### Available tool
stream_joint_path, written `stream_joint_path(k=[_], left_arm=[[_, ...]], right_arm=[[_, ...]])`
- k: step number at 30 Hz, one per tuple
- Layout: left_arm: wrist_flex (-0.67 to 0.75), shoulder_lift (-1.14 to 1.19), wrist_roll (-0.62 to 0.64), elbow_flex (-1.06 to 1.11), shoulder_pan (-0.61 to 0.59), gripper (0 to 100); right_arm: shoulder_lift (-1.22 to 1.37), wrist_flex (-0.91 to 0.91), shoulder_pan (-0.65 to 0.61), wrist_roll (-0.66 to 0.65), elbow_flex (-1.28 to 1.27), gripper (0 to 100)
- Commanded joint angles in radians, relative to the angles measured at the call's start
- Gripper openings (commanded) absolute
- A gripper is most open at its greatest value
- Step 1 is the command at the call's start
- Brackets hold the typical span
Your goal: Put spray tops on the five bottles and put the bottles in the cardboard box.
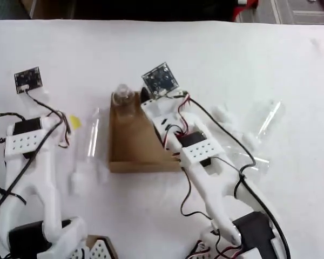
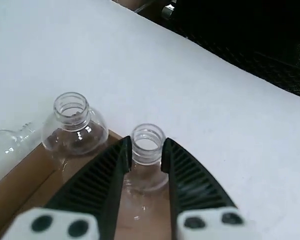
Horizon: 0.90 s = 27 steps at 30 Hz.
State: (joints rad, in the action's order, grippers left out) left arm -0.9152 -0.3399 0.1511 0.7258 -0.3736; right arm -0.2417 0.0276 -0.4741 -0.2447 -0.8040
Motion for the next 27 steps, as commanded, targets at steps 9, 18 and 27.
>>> stream_joint_path(k=[9,18,27], left_arm=[[0.025,-0.033,0.011,-0.006,-0.005,24],[0.025,-0.033,0.011,-0.006,-0.005,24],[0.025,-0.033,0.011,-0.006,-0.005,24]], right_arm=[[-0.004,0.022,-0.008,-0.015,0.025,1.9],[-0.004,0.016,-0.010,-0.015,0.023,13.2],[-0.013,-0.005,-0.021,-0.015,0.023,14.9]])
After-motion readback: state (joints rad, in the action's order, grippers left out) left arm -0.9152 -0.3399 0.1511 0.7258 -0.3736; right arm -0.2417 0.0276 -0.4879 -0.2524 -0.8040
